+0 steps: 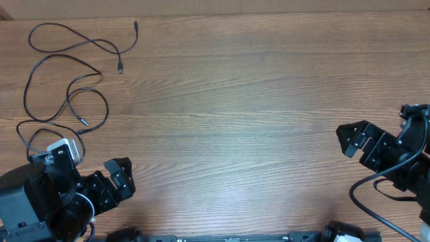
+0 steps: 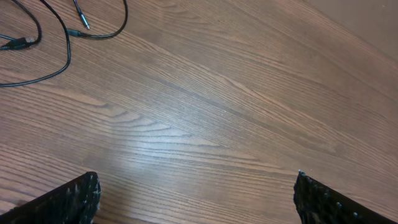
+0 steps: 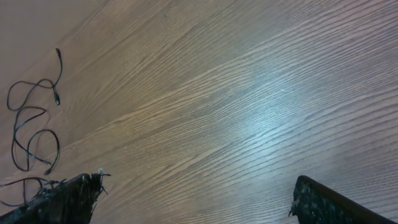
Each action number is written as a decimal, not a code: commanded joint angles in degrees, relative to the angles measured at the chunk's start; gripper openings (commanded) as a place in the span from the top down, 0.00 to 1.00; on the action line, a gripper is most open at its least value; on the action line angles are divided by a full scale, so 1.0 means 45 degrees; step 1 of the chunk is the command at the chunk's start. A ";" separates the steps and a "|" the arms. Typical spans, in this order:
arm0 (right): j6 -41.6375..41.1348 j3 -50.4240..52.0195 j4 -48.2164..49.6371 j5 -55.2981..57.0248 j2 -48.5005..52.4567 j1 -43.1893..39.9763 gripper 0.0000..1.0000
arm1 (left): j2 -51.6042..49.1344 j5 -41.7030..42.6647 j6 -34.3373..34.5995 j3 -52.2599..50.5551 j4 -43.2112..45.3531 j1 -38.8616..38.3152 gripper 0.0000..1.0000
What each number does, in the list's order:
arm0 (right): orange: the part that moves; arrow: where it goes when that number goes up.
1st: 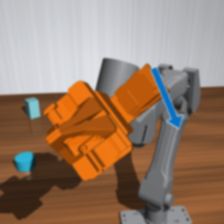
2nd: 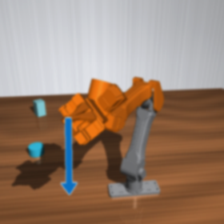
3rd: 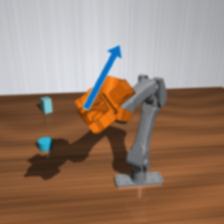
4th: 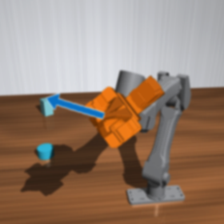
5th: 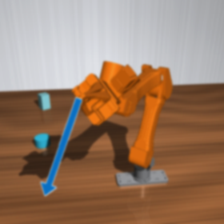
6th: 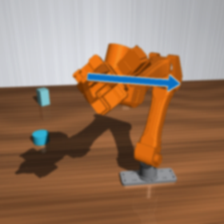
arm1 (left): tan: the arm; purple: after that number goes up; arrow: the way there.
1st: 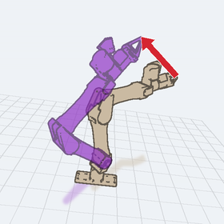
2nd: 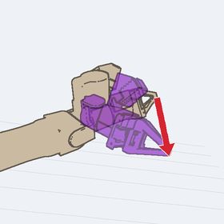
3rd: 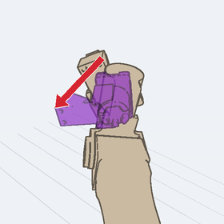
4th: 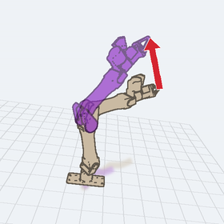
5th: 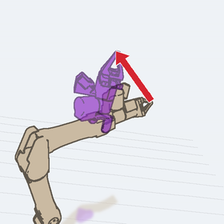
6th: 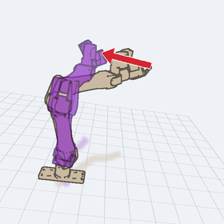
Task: Untangle cables
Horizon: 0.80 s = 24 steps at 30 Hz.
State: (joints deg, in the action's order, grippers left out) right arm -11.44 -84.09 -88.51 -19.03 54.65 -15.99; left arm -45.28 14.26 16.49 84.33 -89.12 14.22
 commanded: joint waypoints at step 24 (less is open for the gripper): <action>0.2676 0.4075 0.3910 0.0015 -0.2841 0.1802 0.00 | 0.0000 -0.0165 -0.0146 -0.0068 0.0044 -0.0083 0.00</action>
State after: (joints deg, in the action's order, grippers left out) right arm -3.81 -72.82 -76.29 -19.18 47.88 -11.07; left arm -45.28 14.26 16.49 84.31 -89.08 14.22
